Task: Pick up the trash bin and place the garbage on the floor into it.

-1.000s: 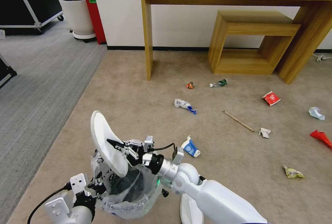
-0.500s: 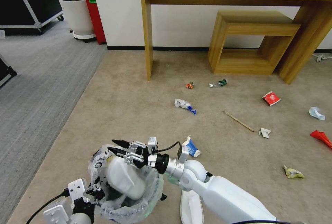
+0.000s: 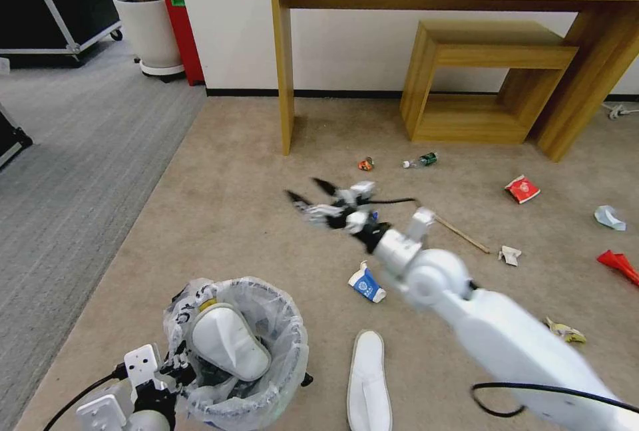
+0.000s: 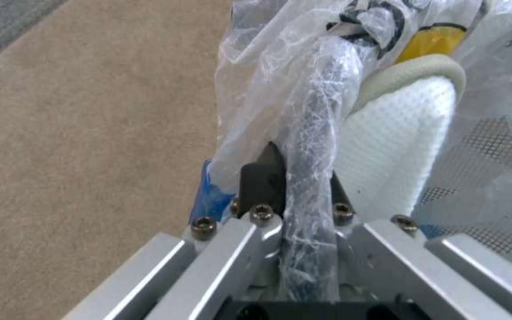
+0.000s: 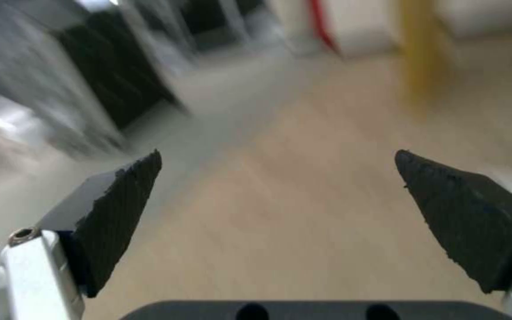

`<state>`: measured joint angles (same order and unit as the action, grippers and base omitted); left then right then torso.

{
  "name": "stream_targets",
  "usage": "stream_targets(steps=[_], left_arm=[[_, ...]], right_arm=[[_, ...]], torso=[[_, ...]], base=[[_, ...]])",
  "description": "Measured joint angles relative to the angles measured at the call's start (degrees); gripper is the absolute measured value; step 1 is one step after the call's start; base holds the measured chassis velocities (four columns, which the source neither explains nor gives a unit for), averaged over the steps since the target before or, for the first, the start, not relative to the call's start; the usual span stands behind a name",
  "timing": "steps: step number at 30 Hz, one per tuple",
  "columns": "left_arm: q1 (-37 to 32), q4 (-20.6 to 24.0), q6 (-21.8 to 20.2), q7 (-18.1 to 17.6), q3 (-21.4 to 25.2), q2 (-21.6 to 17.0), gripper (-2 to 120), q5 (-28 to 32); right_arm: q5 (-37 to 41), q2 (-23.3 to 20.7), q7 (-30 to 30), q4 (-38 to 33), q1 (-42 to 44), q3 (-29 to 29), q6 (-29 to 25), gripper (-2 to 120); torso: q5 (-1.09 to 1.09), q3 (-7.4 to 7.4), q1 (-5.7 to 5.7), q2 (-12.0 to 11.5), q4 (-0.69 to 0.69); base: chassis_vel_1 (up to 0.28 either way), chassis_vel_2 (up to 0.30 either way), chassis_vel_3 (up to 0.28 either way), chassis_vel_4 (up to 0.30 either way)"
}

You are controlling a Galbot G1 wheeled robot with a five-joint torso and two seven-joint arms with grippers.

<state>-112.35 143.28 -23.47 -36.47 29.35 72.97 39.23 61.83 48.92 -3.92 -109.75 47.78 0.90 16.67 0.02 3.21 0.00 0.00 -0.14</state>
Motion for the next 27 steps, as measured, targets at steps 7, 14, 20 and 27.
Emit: stream_targets(steps=[7, 14, 20, 27], left_arm=[[0.2, 0.0, 0.0, 0.0, -0.4, -0.6, 0, -0.4], [0.5, -1.0, 0.0, 0.0, -1.7, -0.3, 0, -1.8], [0.1, -1.6, 0.2, 0.0, -2.2, 0.1, 0, -3.3], [-0.9, -1.5, 0.6, 0.4, -2.7, 0.9, 0, -5.6]], right_arm=[[14.0, -2.8, -20.3, -4.4, 7.8, -6.9, 22.0, 100], [16.4, -0.9, -25.6, -4.4, 12.3, -5.9, 26.6, 100], [16.4, 0.3, -31.8, -2.9, 13.3, -0.8, 26.4, 100], [19.1, 0.8, -37.4, -2.9, 14.7, 1.6, 26.0, 100]], torso=[[-0.01, -0.01, 0.00, 0.0, 0.01], [-0.02, 0.00, 0.00, 0.0, 0.02], [-0.02, 0.00, 0.00, 0.0, 0.03], [-0.03, 0.00, 0.00, 0.0, 0.03]], base=[[0.000, 0.000, 0.000, 0.000], [0.000, 0.000, 0.000, 0.000], [0.000, 0.000, 0.000, 0.000], [0.000, 0.000, 0.000, 0.000]])
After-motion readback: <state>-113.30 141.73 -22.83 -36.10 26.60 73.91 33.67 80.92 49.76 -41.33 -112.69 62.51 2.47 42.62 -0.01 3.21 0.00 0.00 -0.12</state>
